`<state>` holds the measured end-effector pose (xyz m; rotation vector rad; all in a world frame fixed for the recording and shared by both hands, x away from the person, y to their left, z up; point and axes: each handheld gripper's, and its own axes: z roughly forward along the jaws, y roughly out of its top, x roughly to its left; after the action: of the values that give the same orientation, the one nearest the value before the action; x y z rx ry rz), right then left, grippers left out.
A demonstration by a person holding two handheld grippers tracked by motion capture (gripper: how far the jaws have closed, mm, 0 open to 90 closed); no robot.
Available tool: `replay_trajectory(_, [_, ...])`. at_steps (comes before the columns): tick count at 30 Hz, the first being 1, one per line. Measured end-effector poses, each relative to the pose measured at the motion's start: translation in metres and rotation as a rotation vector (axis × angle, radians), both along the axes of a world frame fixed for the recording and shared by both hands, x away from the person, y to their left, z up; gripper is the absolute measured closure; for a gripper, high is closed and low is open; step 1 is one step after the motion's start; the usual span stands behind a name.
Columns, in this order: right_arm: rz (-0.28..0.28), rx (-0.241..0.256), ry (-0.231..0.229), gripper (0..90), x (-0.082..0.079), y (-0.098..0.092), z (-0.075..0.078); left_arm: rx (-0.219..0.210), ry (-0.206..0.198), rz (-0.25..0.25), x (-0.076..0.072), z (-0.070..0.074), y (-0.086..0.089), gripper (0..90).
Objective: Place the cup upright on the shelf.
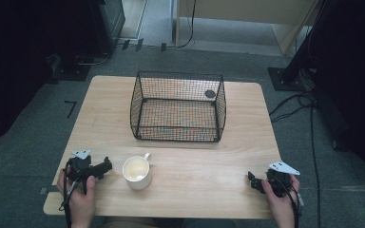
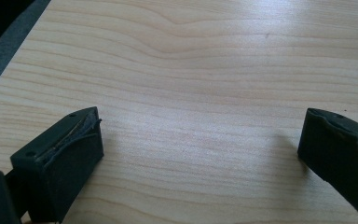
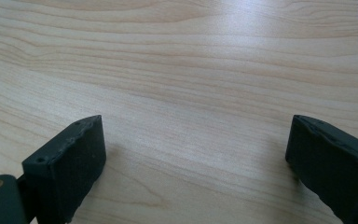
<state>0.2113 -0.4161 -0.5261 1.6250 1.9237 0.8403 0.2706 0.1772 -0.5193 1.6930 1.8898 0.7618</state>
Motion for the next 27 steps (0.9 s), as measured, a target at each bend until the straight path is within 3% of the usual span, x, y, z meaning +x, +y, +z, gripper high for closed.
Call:
replay_trajectory(3, [-0.004, 0.0, -0.003, 5.6, -0.001, 0.0, 0.0, 0.0, 0.0, 0.0, 0.0, 0.0, 0.0, 0.1])
replay_trajectory(4, [-0.016, 0.0, -0.019, 14.9, -0.003, 0.002, 0.001, 0.0, 0.0, 0.0, 0.0, 0.0, 0.0, 0.1])
replay_trajectory(6, [-0.026, -0.008, -0.041, 17.0, -0.004, 0.003, 0.001, 0.0, 0.0, 0.0, 0.0, 0.0, 0.0, 0.1])
replay_trajectory(9, [0.017, 0.0, -0.065, 17.0, -0.006, 0.01, 0.007, 0.0, 0.0, 0.001, 0.0, 0.0, 0.0, 0.0])
replay_trajectory(10, [0.056, 0.03, -0.062, 16.9, -0.006, 0.017, 0.013, -0.001, -0.001, 0.0, 0.0, 0.0, 0.0, 0.1])
replay_trajectory(13, [0.074, 0.038, -0.065, 17.0, -0.006, 0.024, 0.018, -0.001, 0.0, 0.0, 0.0, 0.0, 0.0, 0.1])
replay_trajectory(22, [0.248, 0.094, -0.117, 21.4, 0.003, 0.076, 0.049, -0.001, -0.001, 0.0, 0.0, 0.0, 0.0, 0.1])
replay_trajectory(27, [0.307, 0.125, -0.132, 23.5, 0.01, 0.096, 0.059, -0.001, 0.0, 0.0, 0.0, 0.0, 0.0, 0.1])
